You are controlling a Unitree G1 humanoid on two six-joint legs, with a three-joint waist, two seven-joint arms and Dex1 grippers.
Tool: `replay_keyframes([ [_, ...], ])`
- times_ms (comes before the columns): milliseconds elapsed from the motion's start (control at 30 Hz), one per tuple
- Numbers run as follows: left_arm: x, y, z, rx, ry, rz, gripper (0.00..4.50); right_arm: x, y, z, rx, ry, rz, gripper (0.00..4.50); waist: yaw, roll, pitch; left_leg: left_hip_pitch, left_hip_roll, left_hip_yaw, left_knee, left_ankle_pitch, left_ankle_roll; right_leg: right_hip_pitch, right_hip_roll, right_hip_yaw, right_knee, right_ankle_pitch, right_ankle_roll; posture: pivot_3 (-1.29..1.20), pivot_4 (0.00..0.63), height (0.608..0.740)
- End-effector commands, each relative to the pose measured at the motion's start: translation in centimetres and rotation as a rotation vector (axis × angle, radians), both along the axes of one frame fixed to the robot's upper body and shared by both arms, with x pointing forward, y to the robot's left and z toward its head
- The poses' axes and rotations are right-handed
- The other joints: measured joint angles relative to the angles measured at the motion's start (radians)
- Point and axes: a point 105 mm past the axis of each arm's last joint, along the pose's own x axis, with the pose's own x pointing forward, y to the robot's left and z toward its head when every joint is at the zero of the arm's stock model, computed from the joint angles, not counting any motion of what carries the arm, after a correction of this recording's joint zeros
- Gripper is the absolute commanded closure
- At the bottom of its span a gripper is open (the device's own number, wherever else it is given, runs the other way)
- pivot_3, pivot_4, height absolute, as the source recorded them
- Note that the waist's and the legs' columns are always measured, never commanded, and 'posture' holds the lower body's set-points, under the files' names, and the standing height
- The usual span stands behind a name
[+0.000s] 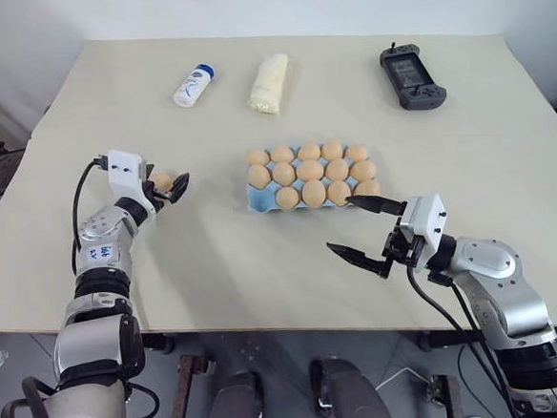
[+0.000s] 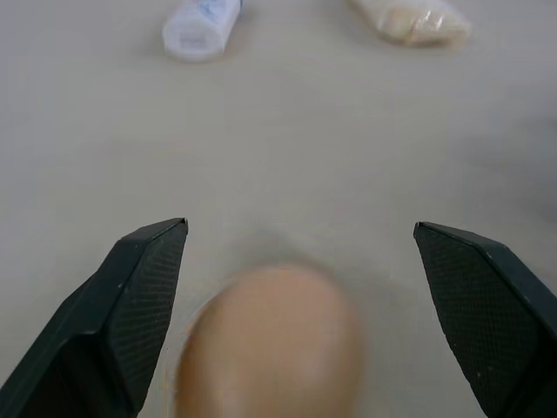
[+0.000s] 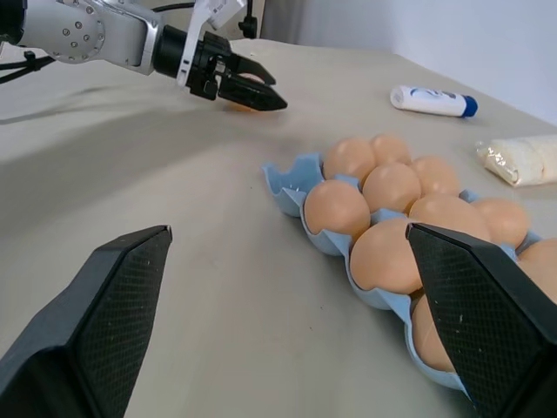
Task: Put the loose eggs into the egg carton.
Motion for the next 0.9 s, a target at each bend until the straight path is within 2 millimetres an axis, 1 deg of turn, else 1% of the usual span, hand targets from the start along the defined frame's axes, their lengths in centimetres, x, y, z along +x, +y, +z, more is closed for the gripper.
replay_keyframes([
  [33, 0.4, -0.5, 0.8, 0.015, -0.022, -0.021, 0.47, -0.3, 0.0, 0.9, 0.013, -0.035, -0.004, 0.00, 0.001, 0.000, 0.000, -0.001, 0.000, 0.000, 0.000, 0.000, 0.000, 0.000, 0.000, 0.000, 0.000, 0.000, 0.000, 0.00, 0.150, 0.740],
  [100, 0.3, -0.9, 0.9, 0.007, -0.031, -0.044, 0.96, -0.3, -0.1, 0.9, 0.015, -0.035, -0.013, 0.00, 0.001, 0.000, 0.000, -0.001, 0.000, 0.000, 0.001, 0.000, 0.000, 0.000, -0.001, -0.001, 0.000, 0.000, 0.000, 0.00, 0.150, 0.740],
  [167, 0.2, -1.4, 0.9, -0.004, -0.041, -0.080, 1.63, -0.4, -0.2, 0.8, 0.014, -0.033, -0.017, 0.00, 0.002, 0.000, 0.000, -0.001, -0.001, 0.000, 0.002, 0.000, 0.001, 0.000, -0.002, -0.001, -0.001, 0.000, 0.000, 0.00, 0.150, 0.740],
  [233, -0.1, -1.7, 1.4, -0.005, -0.078, -0.111, 2.30, -0.4, -0.2, 0.7, 0.014, -0.030, -0.021, 0.00, 0.003, 0.000, 0.000, -0.001, -0.001, 0.000, 0.002, 0.000, 0.001, 0.000, -0.002, -0.002, -0.001, 0.000, 0.000, 0.00, 0.150, 0.740],
  [267, -0.2, -2.2, 1.8, -0.019, -0.097, -0.146, 2.56, -0.5, -0.3, 0.6, 0.013, -0.029, -0.023, 0.00, 0.003, 0.000, 0.000, -0.001, -0.001, 0.000, 0.002, 0.000, 0.000, 0.000, -0.002, -0.002, -0.001, 0.000, 0.000, 0.00, 0.150, 0.740],
  [367, -1.1, -4.5, 3.7, -0.018, -0.201, -0.300, 2.56, -0.5, -0.5, 0.6, 0.012, -0.028, -0.034, 0.00, 0.002, 0.000, 0.000, -0.001, -0.001, 0.000, 0.002, 0.000, 0.000, 0.000, -0.002, -0.002, -0.001, 0.000, 0.000, 0.00, 0.150, 0.740],
  [433, -2.0, -7.2, 5.2, -0.031, -0.252, -0.451, 2.56, -0.4, -0.6, 0.5, 0.011, -0.027, -0.039, 0.00, 0.002, 0.000, 0.000, -0.001, -0.001, 0.000, 0.002, 0.000, -0.001, 0.000, -0.002, -0.003, -0.001, 0.000, 0.000, 0.00, 0.150, 0.740],
  [467, -2.4, -8.3, 5.5, -0.017, -0.262, -0.504, 2.56, -0.4, -0.6, 0.5, 0.010, -0.026, -0.040, 0.00, 0.002, 0.000, 0.000, -0.001, -0.001, 0.000, 0.002, 0.001, -0.001, 0.000, -0.002, -0.002, -0.001, 0.000, 0.000, 0.00, 0.150, 0.740],
  [500, -2.8, -9.9, 5.6, 0.007, -0.266, -0.572, 2.56, -0.4, -0.6, 0.5, 0.009, -0.026, -0.040, 0.00, 0.003, 0.000, 0.000, -0.001, -0.001, 0.000, 0.002, 0.001, -0.002, 0.000, -0.002, -0.002, -0.001, 0.000, 0.000, 0.00, 0.150, 0.740],
  [600, -3.4, -12.3, 5.7, 0.041, -0.263, -0.667, 2.56, -0.3, -0.6, 0.5, 0.007, -0.028, -0.041, 0.00, 0.008, 0.000, 0.000, -0.001, -0.001, 0.000, 0.002, 0.001, -0.002, 0.001, -0.002, -0.002, -0.001, 0.000, 0.000, 0.00, 0.150, 0.740],
  [633, -3.5, -12.9, 5.7, 0.045, -0.264, -0.687, 2.56, -0.3, -0.6, 0.5, 0.007, -0.028, -0.041, 0.00, 0.011, 0.000, 0.000, -0.001, -0.001, 0.000, 0.003, 0.001, -0.002, 0.001, -0.002, -0.002, -0.001, 0.000, 0.000, 0.00, 0.150, 0.740],
  [667, -3.6, -14.0, 5.5, 0.059, -0.259, -0.720, 2.56, -0.3, -0.6, 0.5, 0.007, -0.031, -0.043, 0.00, 0.011, 0.000, 0.000, -0.001, -0.001, 0.000, 0.003, 0.001, -0.002, 0.001, -0.002, -0.002, -0.001, 0.000, 0.000, 0.00, 0.150, 0.740],
  [700, -3.8, -15.3, 5.4, 0.035, -0.247, -0.766, 2.56, -0.2, -0.6, 0.6, 0.006, -0.034, -0.044, 0.00, 0.011, 0.000, 0.000, -0.001, -0.001, 0.000, 0.003, 0.001, -0.001, 0.001, -0.002, -0.002, -0.001, 0.000, 0.000, 0.00, 0.150, 0.740],
  [767, -4.0, -17.1, 4.8, 0.053, -0.219, -0.830, 2.56, -0.2, -0.6, 0.6, 0.005, -0.039, -0.049, 0.00, 0.017, -0.001, 0.000, -0.001, -0.001, 0.001, 0.003, 0.001, 0.000, 0.001, -0.002, -0.002, -0.001, 0.000, 0.000, 0.00, 0.150, 0.740],
  [900, -4.1, -17.7, 3.9, 0.075, -0.192, -0.867, 2.56, -0.3, -0.7, 0.7, 0.009, -0.047, -0.066, 0.00, 0.018, -0.001, 0.000, -0.001, -0.001, 0.001, 0.004, 0.001, 0.003, 0.001, -0.002, -0.001, 0.000, 0.000, 0.000, 0.00, 0.150, 0.740],
])
